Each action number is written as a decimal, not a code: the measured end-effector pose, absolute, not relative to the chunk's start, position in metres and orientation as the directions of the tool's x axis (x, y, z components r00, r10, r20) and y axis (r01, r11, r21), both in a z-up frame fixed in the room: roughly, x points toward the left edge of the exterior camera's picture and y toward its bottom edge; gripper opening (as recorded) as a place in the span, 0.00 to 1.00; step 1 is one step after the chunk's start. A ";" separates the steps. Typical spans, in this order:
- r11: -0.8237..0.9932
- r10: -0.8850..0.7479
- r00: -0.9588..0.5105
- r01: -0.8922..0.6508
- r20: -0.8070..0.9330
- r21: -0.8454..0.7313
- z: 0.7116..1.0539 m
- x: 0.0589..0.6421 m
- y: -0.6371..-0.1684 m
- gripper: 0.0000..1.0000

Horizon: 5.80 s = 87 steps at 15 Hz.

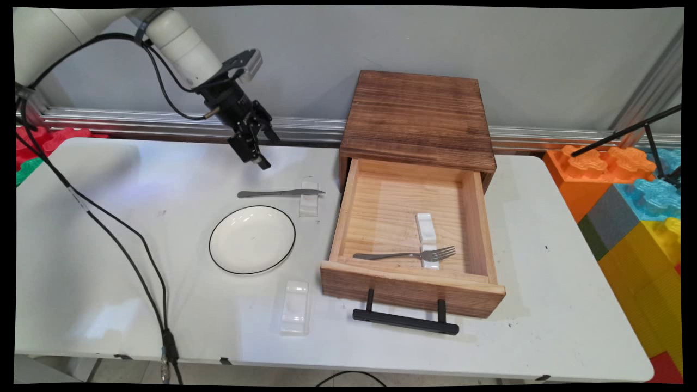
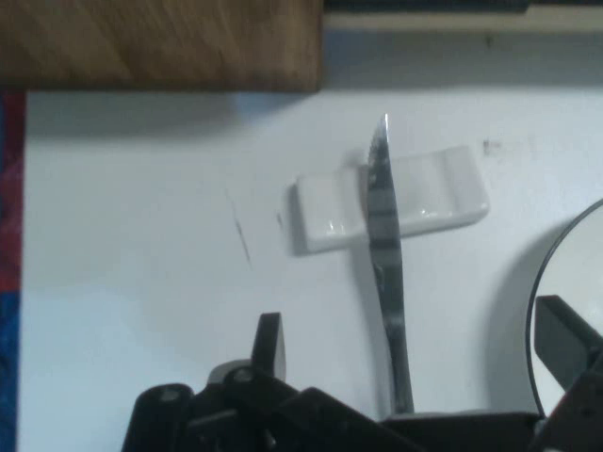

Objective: Pick up the knife from the left of the white plate, then place the picked object into the drawer

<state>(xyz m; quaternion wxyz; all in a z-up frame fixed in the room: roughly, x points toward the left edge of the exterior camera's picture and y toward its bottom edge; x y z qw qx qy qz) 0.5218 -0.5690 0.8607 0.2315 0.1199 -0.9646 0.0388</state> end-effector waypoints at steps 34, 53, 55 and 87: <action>0.978 -0.195 -0.918 -0.210 0.345 -0.006 0.765 0.494 -0.587 1.00; 0.984 -0.161 -0.925 -0.177 0.344 -0.016 0.782 0.490 -0.576 0.00; 0.984 -0.159 -0.923 -0.177 0.350 -0.020 0.795 0.491 -0.576 0.00; 0.976 -0.182 -0.872 -0.215 0.454 -0.023 0.908 0.249 -0.514 0.00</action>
